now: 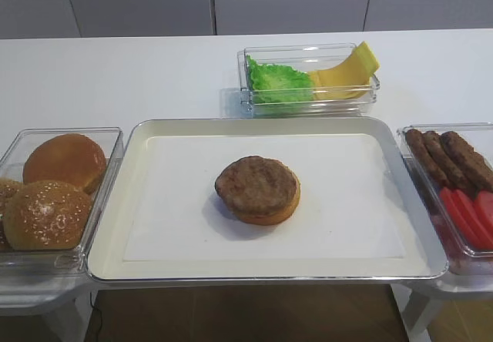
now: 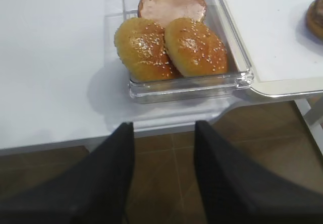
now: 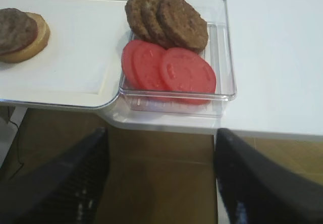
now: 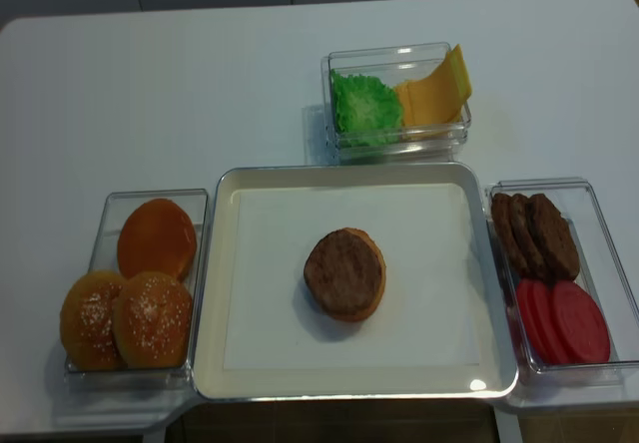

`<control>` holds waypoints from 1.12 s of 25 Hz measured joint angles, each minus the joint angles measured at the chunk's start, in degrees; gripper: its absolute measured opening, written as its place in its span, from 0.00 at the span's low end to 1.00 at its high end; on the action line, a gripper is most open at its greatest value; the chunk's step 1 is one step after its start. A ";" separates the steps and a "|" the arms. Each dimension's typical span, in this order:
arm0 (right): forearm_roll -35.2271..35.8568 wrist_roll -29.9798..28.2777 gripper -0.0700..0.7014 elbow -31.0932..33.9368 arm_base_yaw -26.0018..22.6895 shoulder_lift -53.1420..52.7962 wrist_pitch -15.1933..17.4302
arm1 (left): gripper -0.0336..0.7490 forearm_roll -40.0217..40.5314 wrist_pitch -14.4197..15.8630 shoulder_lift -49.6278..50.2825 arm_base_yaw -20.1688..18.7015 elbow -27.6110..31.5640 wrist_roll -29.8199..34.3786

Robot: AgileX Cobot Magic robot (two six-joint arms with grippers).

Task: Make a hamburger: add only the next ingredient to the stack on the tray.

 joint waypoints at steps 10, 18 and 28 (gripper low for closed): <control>0.24 -0.49 0.74 2.15 0.00 0.00 -4.41 | 0.42 0.00 0.00 0.00 0.00 0.00 0.00; 0.35 -0.49 0.74 2.15 0.00 0.00 -4.51 | 0.42 0.00 0.00 0.00 0.00 0.00 0.00; 0.35 -0.49 0.74 2.15 0.00 0.00 -4.51 | 0.42 0.00 0.00 0.00 0.00 0.00 0.00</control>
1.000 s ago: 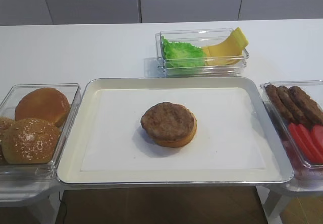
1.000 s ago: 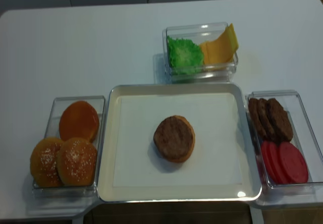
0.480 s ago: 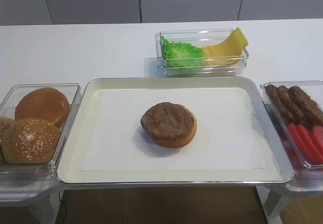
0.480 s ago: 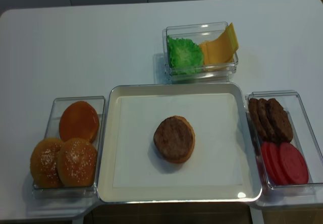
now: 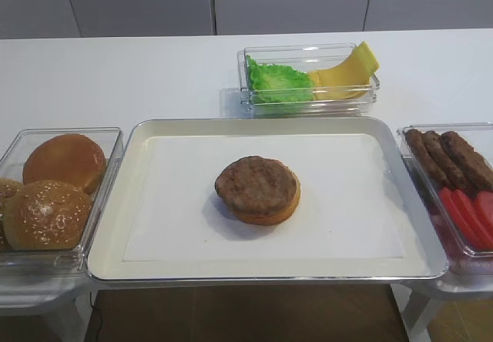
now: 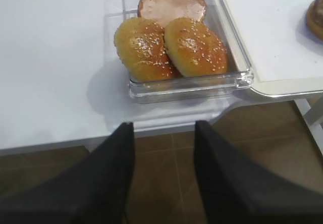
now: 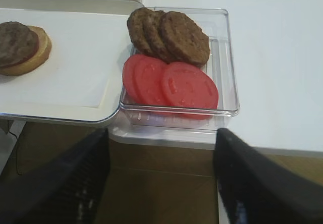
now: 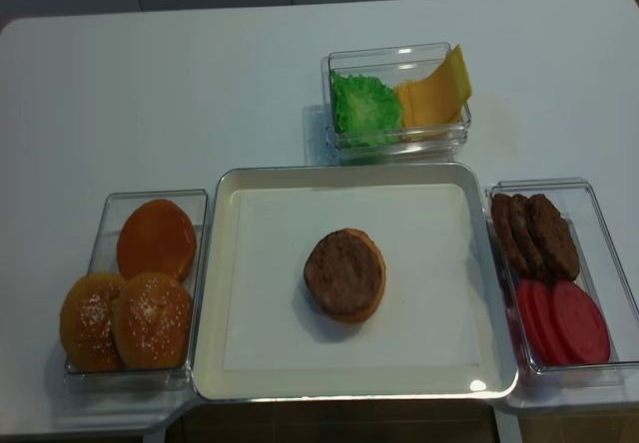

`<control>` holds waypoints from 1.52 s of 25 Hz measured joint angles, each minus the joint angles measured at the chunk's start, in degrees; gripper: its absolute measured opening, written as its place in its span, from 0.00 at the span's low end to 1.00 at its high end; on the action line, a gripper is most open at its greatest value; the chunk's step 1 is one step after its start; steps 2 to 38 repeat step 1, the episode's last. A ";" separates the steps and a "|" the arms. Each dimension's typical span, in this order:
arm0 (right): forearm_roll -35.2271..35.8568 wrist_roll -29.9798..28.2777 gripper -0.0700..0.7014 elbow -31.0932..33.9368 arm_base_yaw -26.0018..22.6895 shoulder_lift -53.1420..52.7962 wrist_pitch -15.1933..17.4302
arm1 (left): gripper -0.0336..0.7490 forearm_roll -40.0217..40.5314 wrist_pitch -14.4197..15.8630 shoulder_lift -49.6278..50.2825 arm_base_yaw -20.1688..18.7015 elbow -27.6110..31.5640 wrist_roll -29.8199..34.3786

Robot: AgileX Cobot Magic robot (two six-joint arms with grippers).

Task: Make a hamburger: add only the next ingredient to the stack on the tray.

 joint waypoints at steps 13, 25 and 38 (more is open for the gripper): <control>0.00 0.00 0.74 0.00 0.00 0.00 0.00 | 0.42 0.00 0.00 0.00 0.00 0.00 0.00; 0.00 0.00 0.74 0.00 0.00 0.00 0.00 | 0.42 0.00 0.00 0.00 0.00 0.00 0.00; 0.00 0.00 0.74 0.00 0.00 0.00 0.00 | 0.42 0.00 0.00 0.00 0.00 0.00 0.00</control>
